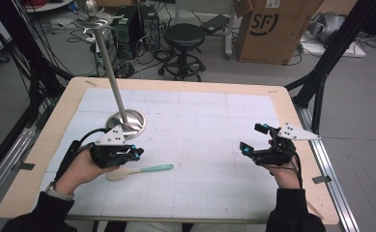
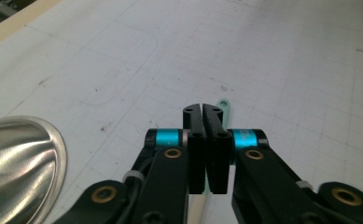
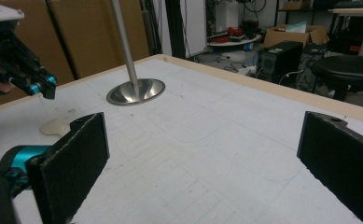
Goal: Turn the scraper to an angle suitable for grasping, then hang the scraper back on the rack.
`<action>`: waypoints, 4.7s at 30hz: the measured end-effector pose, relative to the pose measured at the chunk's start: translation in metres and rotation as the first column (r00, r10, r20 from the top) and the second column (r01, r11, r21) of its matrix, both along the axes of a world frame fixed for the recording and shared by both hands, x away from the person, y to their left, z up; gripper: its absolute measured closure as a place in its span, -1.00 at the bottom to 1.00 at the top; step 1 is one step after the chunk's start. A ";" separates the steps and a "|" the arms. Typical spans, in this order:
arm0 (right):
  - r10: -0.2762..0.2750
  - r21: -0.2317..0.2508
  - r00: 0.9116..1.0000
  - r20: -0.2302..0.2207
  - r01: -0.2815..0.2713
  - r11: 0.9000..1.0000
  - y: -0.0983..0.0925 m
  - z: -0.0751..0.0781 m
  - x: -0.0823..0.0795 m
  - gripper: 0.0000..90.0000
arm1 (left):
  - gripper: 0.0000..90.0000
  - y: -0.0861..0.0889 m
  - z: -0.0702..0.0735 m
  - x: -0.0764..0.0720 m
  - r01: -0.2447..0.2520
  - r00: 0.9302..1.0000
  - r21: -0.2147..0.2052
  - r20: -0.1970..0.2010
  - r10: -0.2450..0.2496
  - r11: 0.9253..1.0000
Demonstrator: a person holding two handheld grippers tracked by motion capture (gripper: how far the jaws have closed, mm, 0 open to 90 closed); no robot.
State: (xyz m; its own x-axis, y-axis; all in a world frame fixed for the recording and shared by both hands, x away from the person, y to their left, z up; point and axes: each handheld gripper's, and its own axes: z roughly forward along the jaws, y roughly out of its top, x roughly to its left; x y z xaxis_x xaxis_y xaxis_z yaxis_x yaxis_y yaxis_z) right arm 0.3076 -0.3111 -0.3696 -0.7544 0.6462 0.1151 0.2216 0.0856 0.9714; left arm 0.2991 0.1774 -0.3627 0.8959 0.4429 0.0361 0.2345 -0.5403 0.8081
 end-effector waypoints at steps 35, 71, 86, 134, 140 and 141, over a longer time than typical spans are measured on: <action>0.025 0.023 1.000 0.001 -0.025 0.999 0.004 0.004 0.016 -0.98 | -0.41 -0.024 -0.018 0.039 0.282 0.958 0.236 -0.116 -0.261 0.930; 0.037 0.005 0.999 -0.017 -0.037 0.999 0.006 0.001 0.015 -0.98 | 0.42 -0.051 -0.044 0.044 0.390 0.909 0.587 -0.368 -0.196 0.710; 0.027 -0.008 0.999 -0.025 -0.028 1.000 0.002 -0.002 0.006 -0.98 | 0.79 -0.071 -0.043 0.040 0.382 0.918 0.690 -0.359 -0.168 0.615; 0.015 0.001 1.000 -0.014 -0.015 1.000 -0.003 -0.002 0.006 -0.98 | 0.79 0.074 0.037 0.048 -0.091 0.987 -0.044 -0.139 0.084 0.995; 0.019 0.003 1.000 -0.015 -0.019 1.000 -0.004 -0.002 0.004 -0.98 | 0.79 0.099 0.051 0.050 -0.160 0.985 -0.157 -0.085 0.148 0.975; 0.019 0.006 1.000 -0.013 -0.019 1.000 -0.004 -0.001 0.003 -0.98 | 0.79 0.103 0.053 0.050 -0.170 0.984 -0.185 -0.080 0.158 0.968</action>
